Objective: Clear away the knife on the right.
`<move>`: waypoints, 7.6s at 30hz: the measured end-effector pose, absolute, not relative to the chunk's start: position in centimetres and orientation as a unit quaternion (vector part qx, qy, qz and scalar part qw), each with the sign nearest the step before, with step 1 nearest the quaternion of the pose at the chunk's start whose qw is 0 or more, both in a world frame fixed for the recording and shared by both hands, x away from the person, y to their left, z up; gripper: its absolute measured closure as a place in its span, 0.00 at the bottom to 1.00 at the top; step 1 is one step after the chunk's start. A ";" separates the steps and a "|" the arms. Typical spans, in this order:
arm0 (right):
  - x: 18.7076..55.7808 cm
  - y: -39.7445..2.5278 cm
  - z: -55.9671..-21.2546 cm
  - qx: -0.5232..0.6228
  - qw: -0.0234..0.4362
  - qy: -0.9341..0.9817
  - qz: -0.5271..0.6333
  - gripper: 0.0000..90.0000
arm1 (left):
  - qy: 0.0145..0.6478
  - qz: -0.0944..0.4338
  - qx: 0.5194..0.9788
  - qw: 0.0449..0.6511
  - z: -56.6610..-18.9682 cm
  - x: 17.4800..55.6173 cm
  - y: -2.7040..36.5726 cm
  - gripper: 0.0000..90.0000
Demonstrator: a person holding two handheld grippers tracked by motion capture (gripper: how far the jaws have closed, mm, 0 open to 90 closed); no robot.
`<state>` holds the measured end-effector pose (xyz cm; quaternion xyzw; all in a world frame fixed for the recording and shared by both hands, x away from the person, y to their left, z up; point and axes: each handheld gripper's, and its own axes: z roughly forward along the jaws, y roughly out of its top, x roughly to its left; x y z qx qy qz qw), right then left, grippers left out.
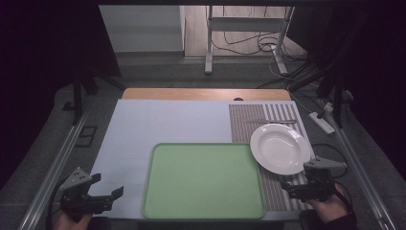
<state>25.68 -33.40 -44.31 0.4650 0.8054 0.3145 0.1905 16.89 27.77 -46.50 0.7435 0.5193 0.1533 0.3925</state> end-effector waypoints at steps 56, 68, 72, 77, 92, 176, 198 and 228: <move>35.6 -32.2 -46.5 0.485 0.150 0.805 0.306 0.00 | 0.514 0.150 0.749 0.391 -46.5 17.0 27.7 0.04; 38.2 -32.0 -46.9 0.492 0.150 0.807 0.290 0.00 | 0.514 0.150 0.749 0.391 -46.5 17.0 27.7 0.04; 39.3 -31.9 -47.2 0.491 0.161 0.809 0.281 0.00 | 0.514 0.149 0.749 0.391 -46.5 17.0 27.7 0.04; 40.8 -31.8 -47.3 0.498 0.165 0.805 0.276 0.00 | 0.514 0.149 0.748 0.391 -46.5 17.0 27.7 0.04; 44.9 -31.5 -47.6 0.515 0.185 0.796 0.258 0.00 | 0.514 0.148 0.748 0.393 -46.5 17.0 27.7 0.04; 54.9 -36.4 -47.8 0.578 0.146 0.774 0.214 0.32 | 0.513 0.146 0.747 0.396 -46.6 17.0 27.8 0.04; 56.0 -35.0 -49.7 0.538 0.148 0.810 0.177 0.46 | 0.512 0.147 0.748 0.396 -46.6 17.0 27.8 0.04; 54.4 -38.5 -46.8 0.526 0.153 0.815 0.188 0.90 | 0.512 0.148 0.748 0.395 -46.5 17.0 27.8 0.04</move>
